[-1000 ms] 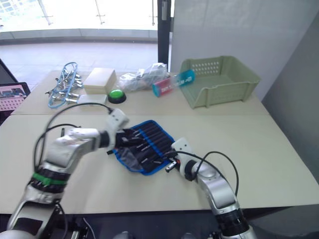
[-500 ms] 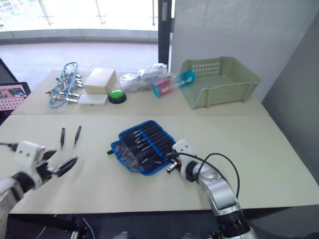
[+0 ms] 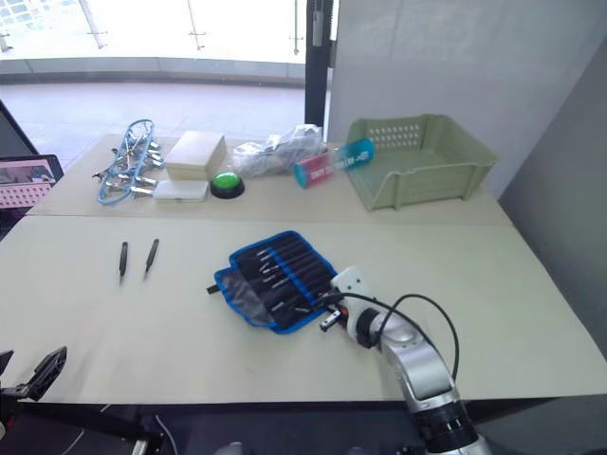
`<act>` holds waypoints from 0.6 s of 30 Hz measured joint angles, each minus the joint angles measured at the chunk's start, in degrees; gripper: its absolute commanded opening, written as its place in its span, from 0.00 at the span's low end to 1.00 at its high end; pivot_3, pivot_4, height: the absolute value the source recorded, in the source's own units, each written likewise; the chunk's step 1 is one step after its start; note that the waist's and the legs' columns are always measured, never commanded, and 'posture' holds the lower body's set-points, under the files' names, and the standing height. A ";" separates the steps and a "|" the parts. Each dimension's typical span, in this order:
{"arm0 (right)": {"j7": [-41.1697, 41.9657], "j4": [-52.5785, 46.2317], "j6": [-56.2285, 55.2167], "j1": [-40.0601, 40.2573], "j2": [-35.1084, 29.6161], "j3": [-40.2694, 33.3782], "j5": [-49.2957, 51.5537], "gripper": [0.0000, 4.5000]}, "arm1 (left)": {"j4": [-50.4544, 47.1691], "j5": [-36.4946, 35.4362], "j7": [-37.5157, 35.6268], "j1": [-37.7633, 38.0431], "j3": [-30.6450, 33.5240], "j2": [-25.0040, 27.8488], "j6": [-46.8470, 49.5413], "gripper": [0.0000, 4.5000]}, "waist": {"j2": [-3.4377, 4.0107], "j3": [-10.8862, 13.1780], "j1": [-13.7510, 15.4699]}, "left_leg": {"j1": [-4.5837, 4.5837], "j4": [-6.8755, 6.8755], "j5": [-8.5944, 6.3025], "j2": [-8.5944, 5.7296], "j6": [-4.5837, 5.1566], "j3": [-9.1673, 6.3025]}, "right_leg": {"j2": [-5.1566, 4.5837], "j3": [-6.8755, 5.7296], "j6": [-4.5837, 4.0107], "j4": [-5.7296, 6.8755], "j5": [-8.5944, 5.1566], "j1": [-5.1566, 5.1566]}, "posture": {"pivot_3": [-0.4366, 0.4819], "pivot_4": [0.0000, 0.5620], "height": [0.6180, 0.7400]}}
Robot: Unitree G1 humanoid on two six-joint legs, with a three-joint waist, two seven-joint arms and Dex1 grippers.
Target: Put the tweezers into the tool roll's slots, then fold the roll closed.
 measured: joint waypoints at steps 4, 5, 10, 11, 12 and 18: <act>0.31 0.32 -0.01 -0.44 0.16 0.03 0.00 0.00 | 0.00 -0.32 1.32 -0.16 -1.37 0.01 -0.03 0.99 | 0.00 0.00 -0.22 | 0.00 0.00 0.00 0.00 0.00 0.00 | 0.00 0.00 0.00 0.01 0.00 0.00 | 0.48 0.27 0.81; 0.32 0.34 -0.01 -0.47 0.17 0.03 0.00 0.00 | 0.00 -0.33 1.60 -0.30 -1.92 0.03 -0.02 0.99 | 0.00 0.00 -0.24 | 0.00 0.00 0.00 0.00 0.00 0.00 | 0.00 0.00 0.00 0.02 0.00 0.00 | 0.48 0.27 0.81; 0.30 0.33 -0.01 -0.49 0.19 -0.02 0.00 0.00 | 1.89 0.18 3.89 -3.62 -4.97 1.17 0.17 0.99 | 0.01 0.00 -0.24 | 0.01 0.00 0.00 0.00 0.00 -0.01 | 0.00 0.00 0.00 0.03 0.00 0.00 | 0.48 0.27 0.81; 0.28 0.32 -0.01 -0.50 0.19 -0.02 0.00 0.00 | 2.94 0.35 4.67 -4.72 -5.61 1.73 0.37 0.99 | 0.01 0.00 -0.23 | 0.01 0.00 0.00 0.00 0.00 -0.01 | 0.00 0.00 0.00 0.04 0.00 0.00 | 0.48 0.27 0.81; 0.27 0.27 -0.01 -0.43 0.18 -0.06 0.00 0.00 | 4.04 0.94 5.73 -6.29 -6.49 2.34 0.65 0.99 | 0.01 -0.01 -0.22 | 0.01 0.00 0.00 0.00 0.00 -0.01 | 0.00 0.00 0.00 0.03 0.00 0.01 | 0.48 0.27 0.81; -0.13 0.23 0.00 -0.51 0.48 -0.11 -0.01 0.00 | 13.38 4.40 11.05 -18.95 -14.24 4.16 1.76 0.99 | -0.08 -0.06 -0.07 | 0.02 0.00 0.01 -0.01 -0.02 -0.01 | 0.00 -0.01 0.00 0.07 0.00 0.01 | 0.48 0.27 0.81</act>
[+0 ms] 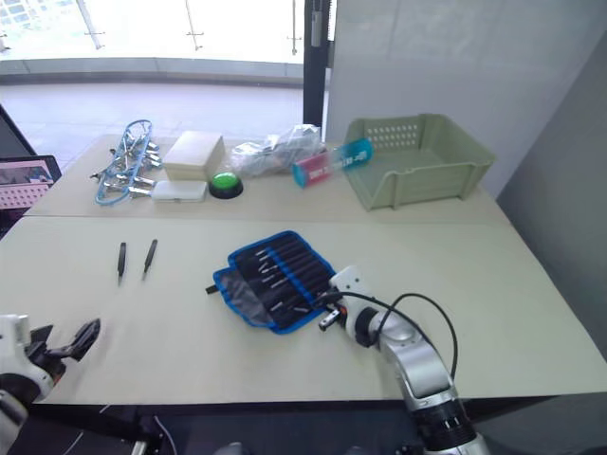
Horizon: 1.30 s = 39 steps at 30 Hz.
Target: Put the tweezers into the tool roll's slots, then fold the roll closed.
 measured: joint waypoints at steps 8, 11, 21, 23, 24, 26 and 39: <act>-0.81 -0.35 0.04 -0.34 0.49 -0.01 0.01 0.00 | 13.89 6.49 5.30 -13.81 -7.35 0.46 -2.74 0.99 | -0.06 -0.13 -0.29 | 0.01 -0.01 0.03 0.00 -0.05 0.03 | 0.00 -0.01 0.00 0.02 0.00 -0.02 | 0.48 0.27 0.81; -1.27 -0.44 0.17 -0.35 0.48 -0.10 0.00 0.00 | 18.83 7.85 6.53 -17.88 -8.45 0.43 -4.62 0.99 | 0.08 -0.15 -0.15 | 0.05 -0.01 0.05 0.00 -0.07 0.02 | 0.00 -0.01 0.00 0.08 0.00 0.00 | 0.48 0.27 0.81; -2.12 -1.03 0.97 -0.18 0.24 -0.34 0.00 0.00 | 34.42 10.07 7.00 -28.16 -10.48 1.71 -10.33 0.87 | 0.60 -0.23 0.38 | 0.17 0.00 0.08 -0.01 -0.11 0.03 | 0.00 0.00 0.00 0.21 0.00 0.06 | 0.48 0.27 0.81; -2.18 -1.25 1.36 -0.16 0.20 -0.45 0.00 0.00 | 36.51 10.31 6.81 -29.21 -10.83 2.05 -11.13 0.74 | 0.66 -0.22 0.46 | 0.17 0.00 0.08 -0.01 -0.11 0.02 | 0.00 0.00 0.00 0.23 0.00 0.06 | 0.48 0.27 0.81; -2.22 -1.39 1.50 -0.11 0.18 -0.50 0.00 0.00 | 37.31 10.34 6.79 -29.52 -10.84 2.30 -11.42 0.67 | 0.68 -0.21 0.51 | 0.17 0.00 0.08 -0.01 -0.11 0.02 | 0.00 0.00 0.00 0.23 0.00 0.06 | 0.48 0.27 0.81; -2.36 -1.53 1.67 -0.03 0.17 -0.62 0.00 0.00 | 38.44 10.37 6.75 -30.12 -10.84 2.50 -11.89 0.52 | 0.68 -0.21 0.66 | 0.16 0.01 0.08 -0.02 -0.11 0.02 | 0.00 0.00 0.01 0.22 0.00 0.08 | 0.48 0.27 0.81; -2.40 -1.64 1.71 0.00 0.18 -0.74 -0.01 0.00 | 39.73 10.30 5.23 -30.86 -11.47 2.72 -12.97 0.00 | 0.69 -0.20 0.83 | 0.13 0.01 0.08 -0.02 -0.11 0.02 | 0.00 0.00 0.01 0.17 0.00 0.08 | 0.48 0.27 0.81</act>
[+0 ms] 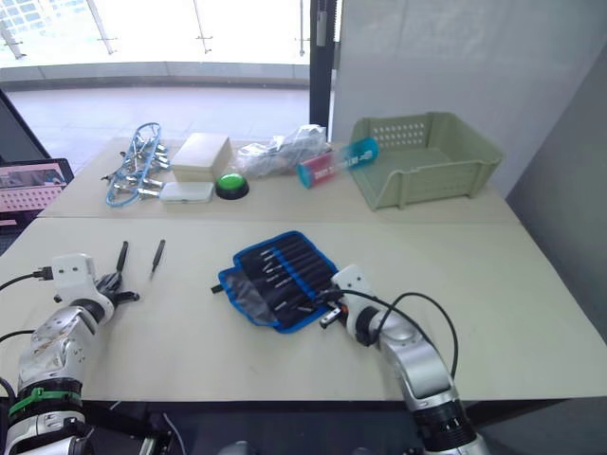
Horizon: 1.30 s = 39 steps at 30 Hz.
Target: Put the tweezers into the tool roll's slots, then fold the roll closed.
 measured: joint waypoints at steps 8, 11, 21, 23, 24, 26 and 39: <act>-0.01 0.15 -0.32 0.11 0.42 0.25 0.00 0.00 | -3.05 -0.91 -1.33 1.24 0.09 0.30 -0.10 0.00 | -0.20 0.06 -0.38 | -0.10 -0.02 0.00 0.01 -0.01 -0.01 | 0.00 -0.01 0.00 -0.03 0.00 -0.09 | 0.48 0.27 0.81; -0.09 0.36 -1.36 0.97 0.89 0.27 0.00 0.00 | -8.18 -1.58 -2.06 2.84 0.05 0.52 0.72 0.00 | -0.42 0.06 -0.52 | -0.14 -0.03 0.13 0.01 -0.23 -0.01 | 0.00 -0.02 0.00 -0.06 0.00 -0.13 | 0.48 0.27 0.81; -0.75 1.25 -4.12 2.77 1.58 0.39 0.00 0.00 | -33.28 -13.38 -15.28 5.11 -7.23 6.73 16.75 0.00 | -0.47 0.07 -0.57 | -0.13 -0.05 0.08 0.01 -0.15 0.00 | 0.00 0.00 0.01 -0.21 0.00 -0.06 | 0.48 0.27 0.81; -0.78 1.32 -4.12 2.65 1.74 0.54 0.00 0.00 | -36.43 -14.68 -17.99 4.60 -11.51 8.48 20.83 0.00 | -0.46 0.08 -0.57 | -0.13 -0.05 0.05 0.01 -0.10 0.00 | 0.01 0.00 0.01 -0.20 0.00 -0.07 | 0.48 0.27 0.81; -0.78 1.38 -4.12 2.60 1.81 0.57 0.00 0.00 | -37.44 -14.76 -19.07 4.33 -13.62 9.39 22.11 0.00 | -0.46 0.08 -0.64 | -0.13 -0.05 0.04 0.01 -0.09 0.00 | 0.01 0.00 0.01 -0.21 0.00 -0.07 | 0.48 0.27 0.81; -0.74 1.52 -4.12 2.49 1.89 0.59 0.00 0.00 | -40.00 -14.27 -21.14 3.77 -18.93 12.04 24.99 0.00 | -0.46 0.08 -0.70 | -0.13 -0.06 0.04 0.01 -0.09 0.00 | 0.01 0.01 0.01 -0.21 0.00 -0.07 | 0.48 0.27 0.81; -1.25 2.20 -4.12 1.78 2.50 0.90 0.00 0.00 | -43.63 -14.61 -27.56 -6.35 -35.37 16.50 40.71 0.00 | -0.42 0.11 -0.98 | -0.12 -0.05 -0.01 0.01 0.01 0.00 | 0.03 0.05 0.00 -0.18 0.00 -0.09 | 0.48 0.27 0.81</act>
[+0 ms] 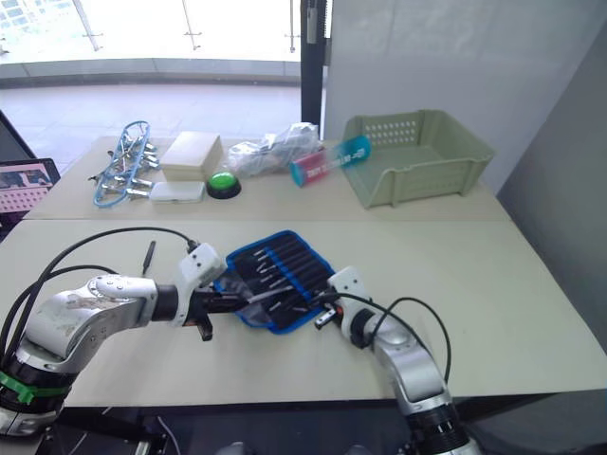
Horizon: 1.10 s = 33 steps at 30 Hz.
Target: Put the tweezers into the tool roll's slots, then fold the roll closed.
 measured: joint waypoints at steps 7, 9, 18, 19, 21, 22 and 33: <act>-0.97 -0.47 0.00 0.62 0.61 -0.19 -0.01 0.00 | 2.86 3.44 -0.96 -3.67 -4.51 -0.02 -0.18 0.00 | 0.00 0.00 0.11 | 0.00 0.01 0.00 0.00 0.00 0.01 | 0.00 0.01 0.00 -0.01 0.00 0.01 | 0.48 0.27 0.81; -1.02 -0.57 0.00 0.73 0.72 -0.22 -0.01 0.00 | 3.73 3.85 -0.96 -3.94 -4.92 -0.20 -0.14 0.00 | 0.00 0.00 0.12 | 0.00 0.01 0.00 0.00 0.00 0.00 | 0.00 0.01 0.00 0.00 0.00 0.00 | 0.48 0.27 0.81; -1.69 -0.85 0.00 0.99 0.83 -0.20 -0.03 0.00 | 4.16 5.38 -0.95 -4.21 -4.97 -0.25 -0.03 0.00 | 0.00 0.00 0.16 | -0.01 0.02 0.00 0.00 0.00 0.00 | 0.00 0.01 0.00 0.00 0.00 0.00 | 0.48 0.27 0.81; -1.74 -0.86 0.00 0.99 0.83 -0.18 -0.03 0.00 | 4.06 5.53 -0.95 -4.21 -4.97 -0.28 0.02 0.00 | -0.01 0.00 0.17 | -0.01 0.02 0.00 0.00 0.00 0.00 | 0.00 0.01 0.00 0.00 0.00 0.00 | 0.48 0.27 0.81; -1.81 -0.86 0.00 1.01 0.83 -0.17 -0.03 0.00 | 4.02 5.66 -0.91 -4.26 -4.97 -0.49 0.08 0.00 | 0.00 0.00 0.18 | -0.01 0.02 0.00 0.00 0.00 0.00 | 0.00 0.01 0.00 0.00 0.00 0.00 | 0.48 0.27 0.81; -1.87 -0.86 0.00 1.03 0.83 -0.21 -0.03 0.00 | 4.07 5.89 -0.76 -4.54 -5.14 -0.94 0.15 0.00 | -0.01 0.00 0.25 | -0.01 0.02 0.00 0.00 0.00 0.00 | 0.00 0.01 0.00 0.00 0.00 0.00 | 0.48 0.27 0.81; -2.03 -0.98 0.01 1.03 0.96 -0.23 -0.03 0.00 | 10.81 11.12 -0.39 -9.90 -10.22 -7.66 -2.44 0.00 | -0.01 -0.01 0.45 | -0.01 0.06 0.01 0.00 -0.01 0.01 | 0.00 0.01 0.00 0.02 0.00 0.01 | 0.48 0.27 0.81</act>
